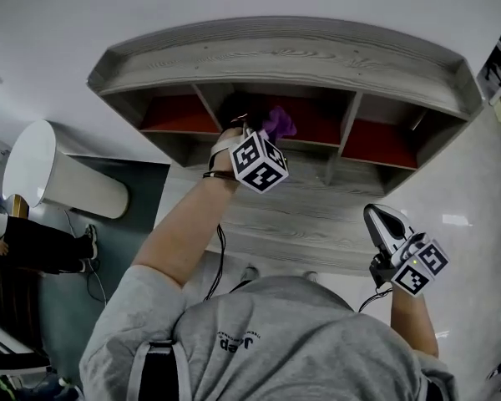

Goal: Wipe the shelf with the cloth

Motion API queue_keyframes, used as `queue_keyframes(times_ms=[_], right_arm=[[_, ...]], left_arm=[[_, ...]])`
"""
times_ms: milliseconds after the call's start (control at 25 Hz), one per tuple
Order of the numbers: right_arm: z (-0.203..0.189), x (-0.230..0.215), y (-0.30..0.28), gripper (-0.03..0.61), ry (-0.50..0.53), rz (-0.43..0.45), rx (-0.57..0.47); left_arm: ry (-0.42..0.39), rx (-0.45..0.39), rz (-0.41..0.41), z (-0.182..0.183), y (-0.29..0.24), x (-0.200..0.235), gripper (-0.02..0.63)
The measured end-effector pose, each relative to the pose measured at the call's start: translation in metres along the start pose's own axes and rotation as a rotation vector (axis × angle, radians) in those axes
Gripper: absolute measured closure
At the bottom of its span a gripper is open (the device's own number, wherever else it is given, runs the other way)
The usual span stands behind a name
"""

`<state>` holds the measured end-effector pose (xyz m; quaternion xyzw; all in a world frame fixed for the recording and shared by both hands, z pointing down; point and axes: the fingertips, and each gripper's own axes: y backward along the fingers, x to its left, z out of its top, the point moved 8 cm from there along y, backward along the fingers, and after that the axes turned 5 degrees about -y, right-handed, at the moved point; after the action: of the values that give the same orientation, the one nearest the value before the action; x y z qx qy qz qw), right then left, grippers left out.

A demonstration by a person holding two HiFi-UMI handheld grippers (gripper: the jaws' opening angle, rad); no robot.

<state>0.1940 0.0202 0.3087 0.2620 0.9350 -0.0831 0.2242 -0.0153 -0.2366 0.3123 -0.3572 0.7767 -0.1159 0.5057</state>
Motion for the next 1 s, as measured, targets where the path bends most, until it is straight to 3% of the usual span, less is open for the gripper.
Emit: queue_keyframes(times_ms=[200,360,480,560,680,1000], right_arm=[[-0.001,0.034,-0.047,0.557,0.027,0.039,0.035],[-0.001,0.052,-0.067,0.557,0.047,0.046,0.055],[-0.001,0.056,-0.069,0.557,0.051,0.034,0.058],[-0.001,0.055,-0.065,0.557,0.049,0.024,0.053],[-0.001,0.048,-0.053,0.557,0.038,0.005,0.039],[0.011,0.006,0.016,0.557,0.017,-0.044,0.003]], left_arm=[[0.055,0.083,0.129,-0.085,0.019,0.015,0.543],[0.025,0.067,0.198,-0.097,0.009,0.009,0.541],[0.076,0.055,0.174,-0.093,0.0,0.01,0.538],[0.116,0.052,0.121,-0.085,-0.004,0.011,0.538],[0.112,0.021,0.049,-0.058,-0.006,-0.003,0.537],[0.084,-0.107,-0.092,0.071,-0.022,-0.078,0.535]])
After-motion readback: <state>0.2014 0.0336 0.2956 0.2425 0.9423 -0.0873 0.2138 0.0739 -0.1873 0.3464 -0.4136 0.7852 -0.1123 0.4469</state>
